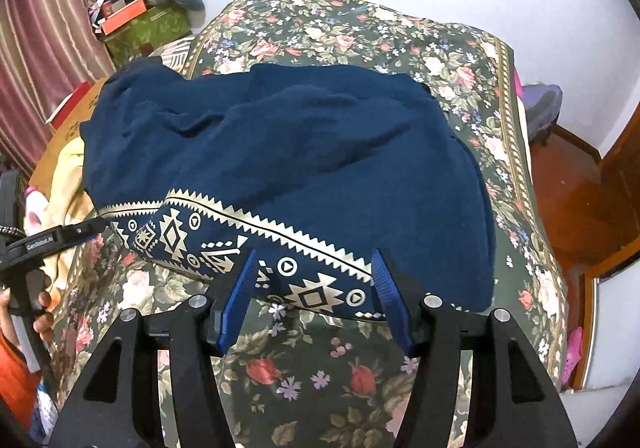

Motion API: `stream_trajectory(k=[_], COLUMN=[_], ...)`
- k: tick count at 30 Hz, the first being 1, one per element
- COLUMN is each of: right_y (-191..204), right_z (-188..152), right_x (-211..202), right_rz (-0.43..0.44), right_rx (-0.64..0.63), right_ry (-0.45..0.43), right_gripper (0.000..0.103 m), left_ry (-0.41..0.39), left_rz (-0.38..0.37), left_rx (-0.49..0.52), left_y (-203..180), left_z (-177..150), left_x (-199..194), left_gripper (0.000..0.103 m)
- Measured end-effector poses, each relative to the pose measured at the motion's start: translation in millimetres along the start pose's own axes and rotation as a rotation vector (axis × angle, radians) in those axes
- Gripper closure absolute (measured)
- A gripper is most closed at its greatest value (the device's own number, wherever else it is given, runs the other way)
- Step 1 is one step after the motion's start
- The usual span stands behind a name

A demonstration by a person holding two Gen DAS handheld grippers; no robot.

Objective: Fold large clothes
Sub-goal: 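Fold the hoodie over again with both tools and release it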

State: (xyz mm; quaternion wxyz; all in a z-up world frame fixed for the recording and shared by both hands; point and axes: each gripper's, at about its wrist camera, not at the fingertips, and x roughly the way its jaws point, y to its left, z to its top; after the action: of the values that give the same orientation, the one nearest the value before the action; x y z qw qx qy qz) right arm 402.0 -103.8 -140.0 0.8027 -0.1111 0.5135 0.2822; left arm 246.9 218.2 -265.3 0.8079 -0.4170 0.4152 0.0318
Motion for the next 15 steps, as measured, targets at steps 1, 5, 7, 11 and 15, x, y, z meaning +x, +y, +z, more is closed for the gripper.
stream_trajectory(k=[1,5,7,11,15], right_y=[1,3,3,0,0], right_z=[1,0,-1,-1,0], right_x=[2,9,13,20,23], right_rz=[-0.003,-0.004,-0.003,-0.004,0.002], right_rx=[-0.003,-0.001,0.002,0.014,0.033], right_ry=[0.004,0.020,0.028,0.045,0.053], right_gripper=[0.048,0.048,0.048,0.048,0.048], left_ry=[-0.007,-0.065,-0.071,-0.068,-0.075], left_rz=[-0.057,-0.122,-0.125,-0.137,-0.155], left_rx=[-0.027,-0.076,-0.096,-0.107,-0.127], left_y=[2,6,8,8,17], left_z=[1,7,11,21,32], left_x=[3,15,24,40,43], left_gripper=[0.039,0.039,0.037,0.032,0.023])
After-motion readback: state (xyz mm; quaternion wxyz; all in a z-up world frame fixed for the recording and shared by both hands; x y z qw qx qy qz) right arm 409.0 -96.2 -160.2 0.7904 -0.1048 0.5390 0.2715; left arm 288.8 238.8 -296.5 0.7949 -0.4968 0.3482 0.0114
